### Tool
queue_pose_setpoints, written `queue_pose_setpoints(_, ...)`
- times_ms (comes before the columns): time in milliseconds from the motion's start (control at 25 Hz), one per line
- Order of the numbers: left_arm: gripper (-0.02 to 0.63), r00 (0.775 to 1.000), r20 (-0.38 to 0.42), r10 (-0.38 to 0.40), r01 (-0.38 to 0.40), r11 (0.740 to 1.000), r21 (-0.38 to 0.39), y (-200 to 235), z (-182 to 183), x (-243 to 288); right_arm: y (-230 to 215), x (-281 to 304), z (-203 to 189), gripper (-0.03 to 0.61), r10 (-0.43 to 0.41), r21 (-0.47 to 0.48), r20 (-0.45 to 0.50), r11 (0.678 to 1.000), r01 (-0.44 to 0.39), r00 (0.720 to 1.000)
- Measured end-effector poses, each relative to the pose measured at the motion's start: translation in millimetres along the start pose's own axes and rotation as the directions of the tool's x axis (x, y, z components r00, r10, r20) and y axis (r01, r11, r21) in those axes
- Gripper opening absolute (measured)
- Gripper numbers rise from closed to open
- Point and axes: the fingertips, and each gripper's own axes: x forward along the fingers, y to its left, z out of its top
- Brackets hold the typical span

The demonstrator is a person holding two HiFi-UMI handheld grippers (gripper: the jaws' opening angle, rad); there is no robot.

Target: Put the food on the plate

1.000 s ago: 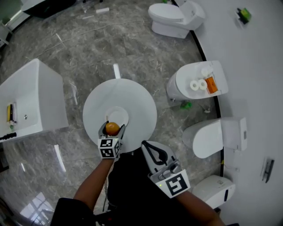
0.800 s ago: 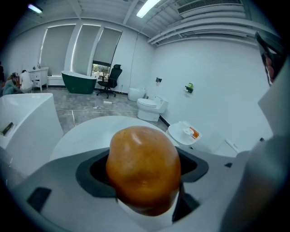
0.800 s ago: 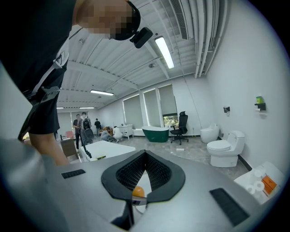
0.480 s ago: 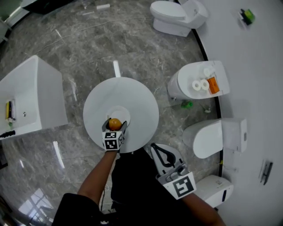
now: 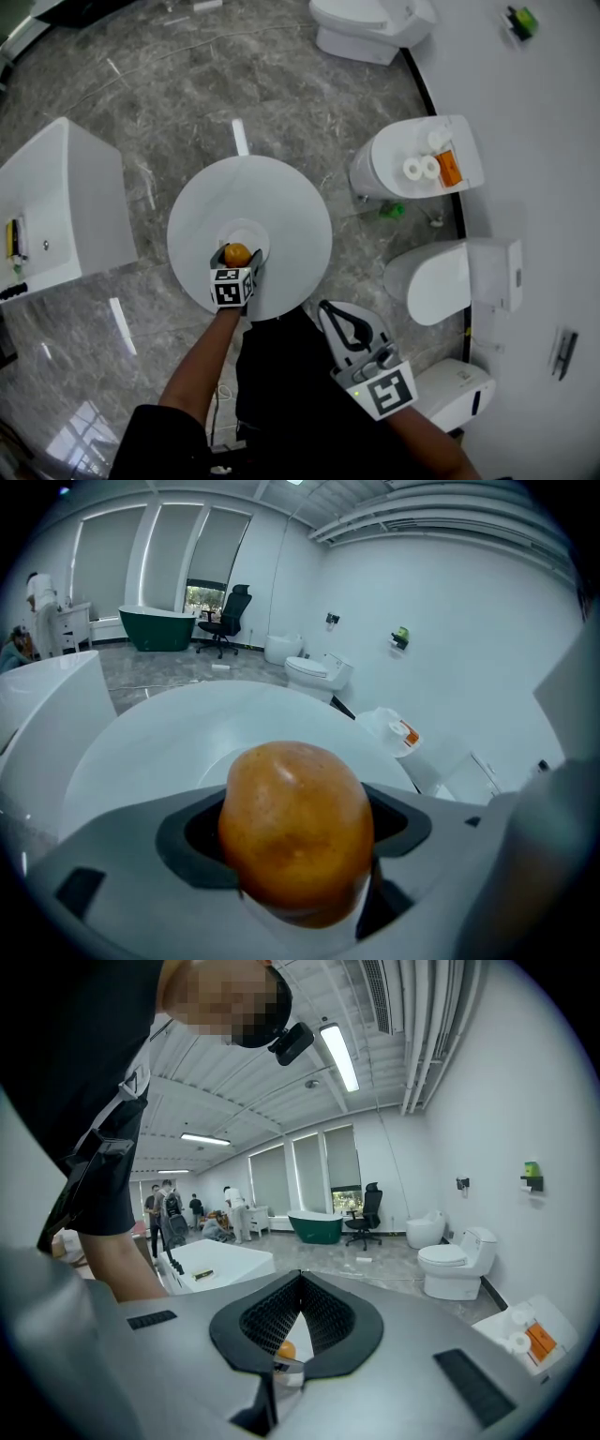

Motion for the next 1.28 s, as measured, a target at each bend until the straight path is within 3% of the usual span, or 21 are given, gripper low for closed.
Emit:
queue_pose_setpoints(480,0.374,0.999,-0.023,-0.034,0.034,0.999,0.004,-0.5,-3.9,2.1,8.3,0.9,-2.4,0.005,0.009,0.008,-0.008,1.0,-0.009,1.0)
queue_pose_setpoints(880,0.374,1.0,0.015,0.002,-0.001,1.0,-0.006,12.2,-3.9,-14.4,15.0,-4.0,-2.6,0.005,0.017,-0.001,-0.003,1.0,-0.017,1.0)
queue_pose_setpoints(1280,0.374,0.996,0.084,-0.017,0.02,0.999,-0.04,-3.4,1.8,-37.7,24.0,-7.5,3.0,0.005,0.035,-0.006,0.028,0.999,-0.035,0.999)
